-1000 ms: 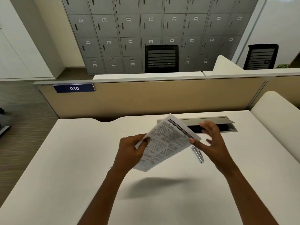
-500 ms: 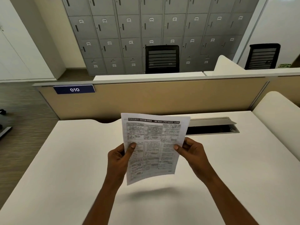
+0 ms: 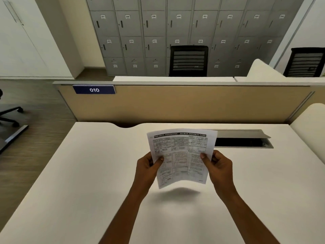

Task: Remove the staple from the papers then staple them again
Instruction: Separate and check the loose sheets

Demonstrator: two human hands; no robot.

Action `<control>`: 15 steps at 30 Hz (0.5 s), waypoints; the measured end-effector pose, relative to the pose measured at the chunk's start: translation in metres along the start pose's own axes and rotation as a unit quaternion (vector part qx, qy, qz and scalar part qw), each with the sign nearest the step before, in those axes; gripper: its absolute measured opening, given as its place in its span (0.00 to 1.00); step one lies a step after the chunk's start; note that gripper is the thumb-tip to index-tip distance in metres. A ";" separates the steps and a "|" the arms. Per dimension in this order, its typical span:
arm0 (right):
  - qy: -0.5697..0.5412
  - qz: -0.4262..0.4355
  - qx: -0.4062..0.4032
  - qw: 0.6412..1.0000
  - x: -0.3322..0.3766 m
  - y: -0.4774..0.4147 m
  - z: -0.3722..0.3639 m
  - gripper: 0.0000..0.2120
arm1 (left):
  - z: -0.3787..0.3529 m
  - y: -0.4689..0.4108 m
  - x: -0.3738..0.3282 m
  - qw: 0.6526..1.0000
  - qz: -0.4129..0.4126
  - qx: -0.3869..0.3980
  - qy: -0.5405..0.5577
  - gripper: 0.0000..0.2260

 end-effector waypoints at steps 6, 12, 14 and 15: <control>-0.054 -0.032 -0.015 0.998 -0.017 0.002 -0.002 0.08 | -0.010 -0.002 0.006 1.000 0.000 -0.024 0.002 0.12; -0.072 -0.066 -0.023 0.995 -0.041 0.010 -0.001 0.10 | -0.018 -0.005 0.029 0.998 0.034 -0.054 -0.014 0.17; -0.069 -0.062 -0.021 0.995 -0.042 0.009 -0.002 0.11 | -0.020 -0.006 0.028 0.998 0.040 -0.052 -0.008 0.20; -0.066 -0.059 -0.019 0.996 -0.042 0.007 -0.002 0.11 | -0.021 -0.007 0.026 0.998 0.040 -0.049 -0.005 0.21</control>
Point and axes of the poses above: each hand's wrist, its own y-axis away from the middle knuckle, its own z-axis out of the back of the hand, x = y × z, the point moved 4 cm from there along -y, towards the middle knuckle, and after that the axes turned 10 degrees about z, right-handed, at the moved point
